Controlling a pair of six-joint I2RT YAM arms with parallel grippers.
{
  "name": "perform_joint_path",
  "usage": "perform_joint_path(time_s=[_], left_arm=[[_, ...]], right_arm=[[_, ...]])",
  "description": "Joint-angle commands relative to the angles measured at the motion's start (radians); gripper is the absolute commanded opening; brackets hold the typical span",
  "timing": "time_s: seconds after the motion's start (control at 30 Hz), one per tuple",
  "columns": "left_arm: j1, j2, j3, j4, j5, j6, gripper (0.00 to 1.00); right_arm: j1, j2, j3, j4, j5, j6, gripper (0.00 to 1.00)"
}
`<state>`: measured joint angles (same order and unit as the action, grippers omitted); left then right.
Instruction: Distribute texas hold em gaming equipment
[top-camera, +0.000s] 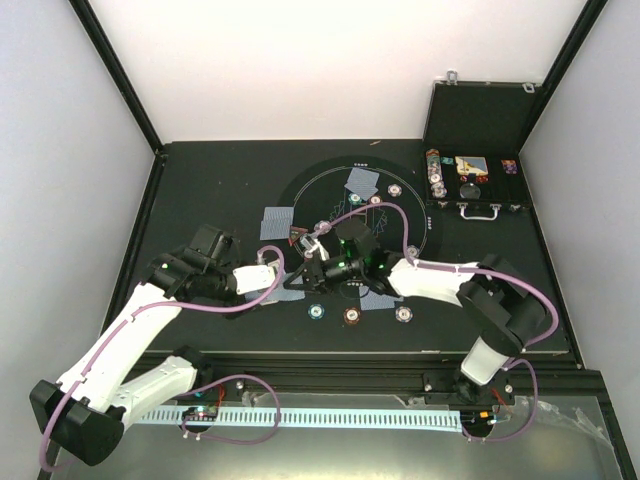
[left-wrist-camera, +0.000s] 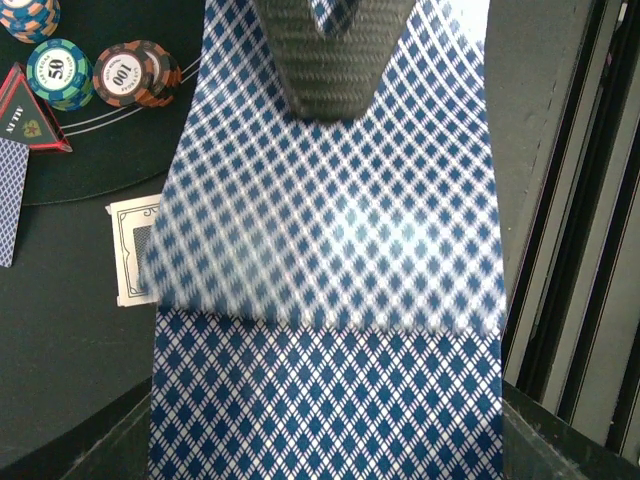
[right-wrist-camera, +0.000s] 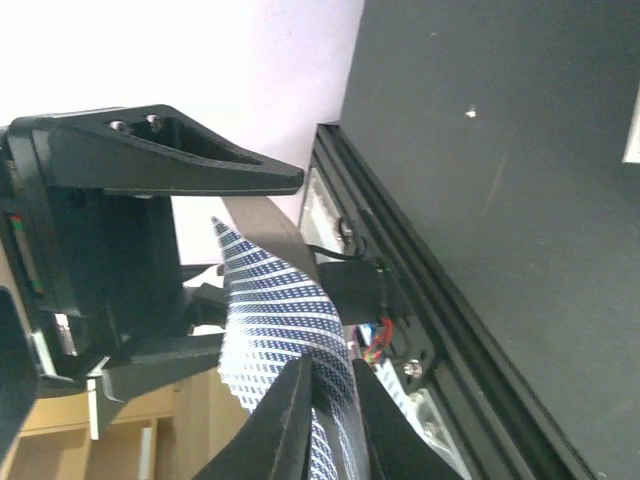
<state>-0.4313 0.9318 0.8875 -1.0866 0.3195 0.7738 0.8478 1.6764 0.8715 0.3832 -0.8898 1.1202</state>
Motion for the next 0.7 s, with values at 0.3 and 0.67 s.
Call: perform_joint_path(time_s=[0.3,0.67], left_arm=[[0.005,-0.014,0.022,0.014,0.008,0.005,0.06],[0.005,-0.016,0.025,0.006,0.007,0.002,0.06]], right_arm=[[-0.125,-0.086,0.080,-0.432,0.059,-0.271,0.01],[-0.214,0.120,0.652,-1.201,0.906,-0.751,0.01]])
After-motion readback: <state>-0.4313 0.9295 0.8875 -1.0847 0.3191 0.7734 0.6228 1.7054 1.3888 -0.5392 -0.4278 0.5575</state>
